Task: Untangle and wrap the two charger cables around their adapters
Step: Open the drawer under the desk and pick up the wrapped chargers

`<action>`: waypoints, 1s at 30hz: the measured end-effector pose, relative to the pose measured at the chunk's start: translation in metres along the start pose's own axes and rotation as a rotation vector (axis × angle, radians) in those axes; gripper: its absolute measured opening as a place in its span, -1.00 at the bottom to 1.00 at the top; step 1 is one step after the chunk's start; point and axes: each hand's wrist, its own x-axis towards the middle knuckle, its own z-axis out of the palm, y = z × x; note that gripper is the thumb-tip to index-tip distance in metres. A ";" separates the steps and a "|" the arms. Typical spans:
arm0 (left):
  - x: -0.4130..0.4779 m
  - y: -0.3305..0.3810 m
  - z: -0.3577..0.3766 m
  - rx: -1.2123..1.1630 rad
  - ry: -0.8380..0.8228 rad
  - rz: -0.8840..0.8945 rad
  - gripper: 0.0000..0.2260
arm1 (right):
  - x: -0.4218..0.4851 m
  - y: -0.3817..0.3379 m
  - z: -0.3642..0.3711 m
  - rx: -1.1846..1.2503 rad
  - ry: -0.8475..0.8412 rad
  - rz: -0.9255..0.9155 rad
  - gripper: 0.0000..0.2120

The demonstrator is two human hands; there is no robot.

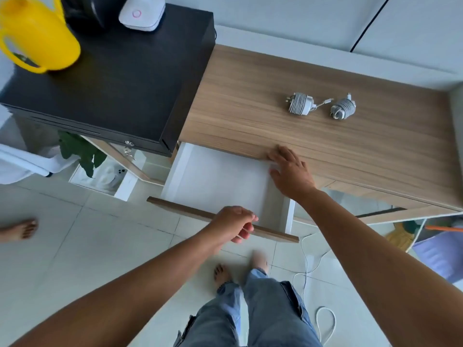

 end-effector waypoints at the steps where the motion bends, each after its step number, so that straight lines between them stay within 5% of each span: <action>1: 0.005 0.016 -0.003 0.040 0.017 0.082 -0.90 | -0.003 0.003 -0.001 0.038 -0.001 0.038 -0.53; 7: 0.056 0.121 -0.011 0.386 0.224 0.458 -0.96 | -0.006 0.025 -0.042 0.162 0.182 0.164 -0.64; 13: 0.117 0.204 0.011 0.638 0.358 0.608 -0.66 | 0.029 0.074 -0.091 0.204 0.292 0.360 -0.50; 20: 0.173 0.261 0.034 1.088 0.380 0.563 -0.15 | 0.087 0.120 -0.117 0.280 0.209 0.456 -0.24; 24: 0.195 0.269 0.044 1.246 0.304 0.549 -0.25 | 0.114 0.136 -0.113 0.280 0.125 0.452 -0.21; 30: 0.207 0.263 0.047 1.149 0.330 0.609 -0.45 | 0.125 0.146 -0.101 0.285 0.191 0.446 -0.33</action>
